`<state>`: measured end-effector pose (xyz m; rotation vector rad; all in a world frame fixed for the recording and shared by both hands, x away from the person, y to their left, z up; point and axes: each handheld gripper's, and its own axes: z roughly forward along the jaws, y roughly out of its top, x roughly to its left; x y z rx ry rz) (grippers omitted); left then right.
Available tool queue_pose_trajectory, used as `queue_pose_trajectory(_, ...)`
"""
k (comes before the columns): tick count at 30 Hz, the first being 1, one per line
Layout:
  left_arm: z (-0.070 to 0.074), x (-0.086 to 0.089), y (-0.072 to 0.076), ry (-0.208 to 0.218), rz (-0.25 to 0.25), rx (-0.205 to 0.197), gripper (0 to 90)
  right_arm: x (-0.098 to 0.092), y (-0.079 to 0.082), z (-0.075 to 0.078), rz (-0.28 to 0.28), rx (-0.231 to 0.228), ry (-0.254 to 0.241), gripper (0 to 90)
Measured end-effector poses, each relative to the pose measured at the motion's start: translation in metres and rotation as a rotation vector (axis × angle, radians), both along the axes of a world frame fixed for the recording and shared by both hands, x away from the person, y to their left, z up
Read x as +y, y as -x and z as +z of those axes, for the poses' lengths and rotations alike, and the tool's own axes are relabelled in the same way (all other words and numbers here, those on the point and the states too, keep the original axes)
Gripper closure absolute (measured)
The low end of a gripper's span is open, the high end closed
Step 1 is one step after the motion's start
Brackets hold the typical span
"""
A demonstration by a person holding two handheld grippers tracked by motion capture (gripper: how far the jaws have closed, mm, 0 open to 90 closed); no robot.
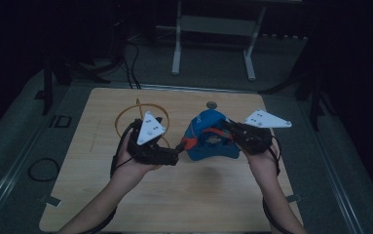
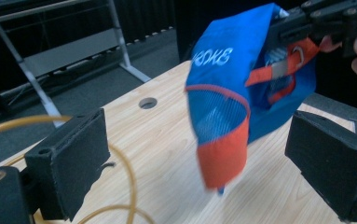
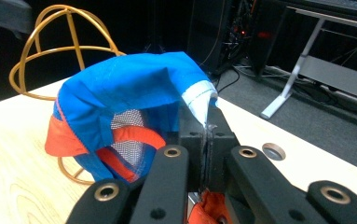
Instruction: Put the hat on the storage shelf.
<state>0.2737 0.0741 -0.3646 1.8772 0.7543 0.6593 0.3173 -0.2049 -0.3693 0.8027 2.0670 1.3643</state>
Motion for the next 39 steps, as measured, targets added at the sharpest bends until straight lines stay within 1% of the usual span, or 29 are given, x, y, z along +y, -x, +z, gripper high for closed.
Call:
queue_pose_trajectory(1, 0.0, 0.0, 0.0, 0.0, 0.0, 0.0, 9.2, 0.001, 0.0, 0.0, 0.004, 0.0, 0.001, 88.3)
queue_pose_trajectory(2, 0.0, -0.005, -0.002, -0.003, -0.003, -0.003, 11.5, 0.003, 0.001, -0.001, 0.008, 0.002, 0.006, 88.3)
queue_pose_trajectory(3, 0.001, -0.01, -0.004, -0.016, -0.012, -0.004, 12.8, 0.004, 0.001, -0.001, 0.013, 0.003, 0.013, 88.3)
queue_pose_trajectory(5, 0.003, -0.019, -0.007, -0.024, -0.031, -0.007, 13.3, 0.005, 0.001, -0.002, 0.018, 0.008, 0.016, 88.3)
queue_pose_trajectory(7, 0.003, -0.028, -0.012, -0.03, -0.049, 0.003, 15.5, 0.007, 0.002, -0.002, 0.024, 0.008, 0.029, 88.3)
queue_pose_trajectory(9, 0.002, -0.035, -0.017, -0.053, -0.056, 0.007, 17.7, 0.008, 0.004, -0.003, 0.027, 0.006, 0.027, 88.3)
queue_pose_trajectory(10, 0.001, -0.039, -0.021, -0.058, -0.05, 0.016, 19.7, 0.008, 0.005, -0.003, 0.031, 0.005, 0.03, 88.3)
queue_pose_trajectory(12, -0.002, -0.045, -0.028, -0.07, -0.046, 0.042, 20.2, 0.008, 0.007, -0.002, 0.035, 0.004, 0.028, 88.3)
queue_pose_trajectory(13, -0.003, -0.048, -0.031, -0.072, -0.033, 0.042, 22.4, 0.008, 0.007, -0.002, 0.038, 0.003, 0.028, 88.3)
queue_pose_trajectory(15, -0.006, -0.053, -0.035, -0.089, -0.034, 0.052, 24.8, 0.007, 0.009, -0.002, 0.038, 0.001, 0.028, 88.3)
queue_pose_trajectory(16, -0.007, -0.055, -0.037, -0.09, -0.026, 0.05, 24.8, 0.007, 0.01, -0.001, 0.043, -0.001, 0.029, 88.3)
queue_pose_trajectory(17, -0.008, -0.056, -0.038, -0.09, -0.031, 0.058, 26.1, 0.006, 0.01, -0.001, 0.042, -0.003, 0.03, 88.3)
queue_pose_trajectory(19, -0.009, -0.058, -0.041, -0.093, -0.023, 0.064, 29.4, 0.006, 0.011, -0.001, 0.047, -0.002, 0.029, 88.3)
queue_pose_trajectory(20, -0.01, -0.059, -0.043, -0.096, -0.03, 0.071, 32.0, 0.006, 0.012, -0.001, 0.049, -0.002, 0.025, 88.3)
queue_pose_trajectory(22, -0.011, -0.06, -0.044, -0.095, -0.025, 0.07, 35.2, 0.006, 0.012, -0.002, 0.052, -0.003, 0.026, 88.3)
queue_pose_trajectory(23, -0.013, -0.06, -0.047, -0.089, -0.07, 0.082, 47.7, 0.006, 0.014, -0.003, 0.062, 0.0, 0.022, 88.2)
queue_pose_trajectory(24, -0.013, -0.061, -0.048, -0.092, -0.071, 0.092, 48.0, 0.006, 0.015, -0.004, 0.064, 0.002, 0.02, 88.3)
queue_pose_trajectory(25, -0.014, -0.062, -0.049, -0.093, -0.073, 0.094, 49.2, 0.007, 0.015, -0.004, 0.066, 0.002, 0.019, 88.2)
queue_pose_trajectory(27, -0.015, -0.063, -0.049, -0.092, -0.075, 0.094, 58.4, 0.007, 0.016, -0.005, 0.069, 0.0, 0.022, 88.3)
queue_pose_trajectory(28, -0.015, -0.063, -0.049, -0.092, -0.075, 0.094, 64.7, 0.007, 0.016, -0.005, 0.069, 0.0, 0.022, 88.3)
queue_pose_trajectory(29, -0.016, -0.066, -0.05, -0.093, -0.073, 0.085, 64.7, 0.007, 0.017, -0.006, 0.07, 0.0, 0.024, 88.3)
queue_pose_trajectory(30, -0.017, -0.067, -0.05, -0.095, -0.07, 0.078, 78.3, 0.009, 0.019, -0.007, 0.069, -0.003, 0.029, 88.3)
queue_pose_trajectory(31, -0.017, -0.068, -0.05, -0.097, -0.07, 0.072, 84.8, 0.011, 0.019, -0.008, 0.067, -0.006, 0.038, 88.3)
queue_pose_trajectory(32, -0.018, -0.069, -0.05, -0.107, -0.065, 0.061, 87.7, 0.012, 0.02, -0.009, 0.067, -0.004, 0.042, 88.3)
queue_pose_trajectory(33, -0.018, -0.07, -0.049, -0.12, -0.061, 0.05, 88.4, 0.013, 0.02, -0.01, 0.064, -0.005, 0.047, 88.3)
queue_pose_trajectory(34, -0.018, -0.07, -0.049, -0.12, -0.061, 0.05, 88.7, 0.013, 0.02, -0.01, 0.064, -0.005, 0.047, 88.3)
queue_pose_trajectory(35, -0.018, -0.071, -0.048, -0.128, -0.057, 0.03, 88.7, 0.014, 0.02, -0.01, 0.064, -0.005, 0.047, 88.3)
queue_pose_trajectory(37, -0.018, -0.07, -0.049, -0.131, -0.064, 0.021, 89.1, 0.012, 0.021, -0.011, 0.066, -0.001, 0.036, 88.2)
queue_pose_trajectory(39, -0.017, -0.07, -0.048, -0.139, -0.061, 0.008, 89.2, 0.011, 0.022, -0.011, 0.065, 0.001, 0.022, 88.2)
